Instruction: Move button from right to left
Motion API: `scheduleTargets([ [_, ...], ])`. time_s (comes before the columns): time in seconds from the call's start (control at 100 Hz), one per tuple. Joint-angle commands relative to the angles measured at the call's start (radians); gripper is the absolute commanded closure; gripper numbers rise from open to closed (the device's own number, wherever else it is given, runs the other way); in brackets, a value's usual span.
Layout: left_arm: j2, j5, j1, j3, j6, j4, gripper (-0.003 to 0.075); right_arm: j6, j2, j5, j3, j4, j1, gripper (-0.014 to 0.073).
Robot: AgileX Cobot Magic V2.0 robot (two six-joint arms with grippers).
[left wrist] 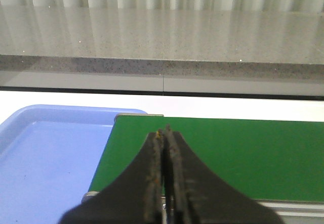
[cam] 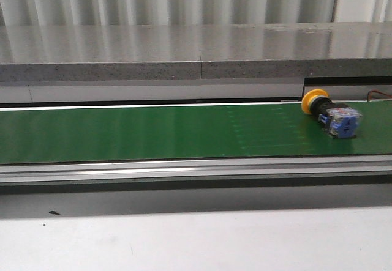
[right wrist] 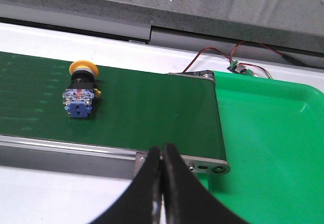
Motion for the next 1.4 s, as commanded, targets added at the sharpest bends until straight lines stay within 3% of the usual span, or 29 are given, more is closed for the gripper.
scheduleTargets([
  [0.0, 0.097, 0.046, -0.002, -0.122, -0.001, 0.002, 0.0741, -0.011, 0.005, -0.074, -0.028, 0.009, -0.001, 0.0660],
  [0.12, 0.214, 0.160, -0.014, -0.210, 0.002, 0.006, 0.0741, -0.011, 0.005, -0.074, -0.028, 0.009, -0.001, 0.0660],
  [0.24, 0.313, 0.174, -0.021, -0.254, 0.009, 0.005, 0.0701, -0.011, 0.005, -0.074, -0.028, 0.009, -0.001, 0.0660],
  [0.35, 0.397, 0.196, -0.021, -0.293, 0.018, -0.008, 0.0470, -0.011, 0.005, -0.074, -0.028, 0.009, -0.001, 0.0660],
  [0.42, 0.455, 0.200, -0.021, -0.317, 0.018, -0.030, 0.0256, -0.011, 0.005, -0.074, -0.028, 0.009, -0.001, 0.0660],
  [0.47, 0.489, 0.193, -0.021, -0.333, 0.018, -0.047, 0.0160, -0.011, 0.005, -0.074, -0.028, 0.009, -0.001, 0.0660],
  [0.52, 0.521, 0.192, -0.022, -0.354, 0.018, -0.074, 0.0113, -0.011, 0.005, -0.074, -0.028, 0.009, -0.001, 0.0660],
  [0.76, 0.697, 0.190, -0.104, -0.484, 0.021, -0.341, 0.0174, -0.011, 0.005, -0.074, -0.028, 0.009, -0.001, 0.0660],
  [0.87, 0.780, 0.207, -0.187, -0.554, 0.023, -0.359, 0.0210, -0.011, 0.005, -0.074, -0.028, 0.009, -0.001, 0.0660],
  [1.14, 1.081, 0.289, -0.412, -0.775, 0.023, -0.428, 0.0212, -0.011, 0.005, -0.074, -0.028, 0.009, -0.001, 0.0660],
  [1.39, 1.378, 0.400, -0.527, -1.018, -0.028, -0.451, 0.0212, -0.011, 0.005, -0.074, -0.028, 0.009, -0.001, 0.0660],
])
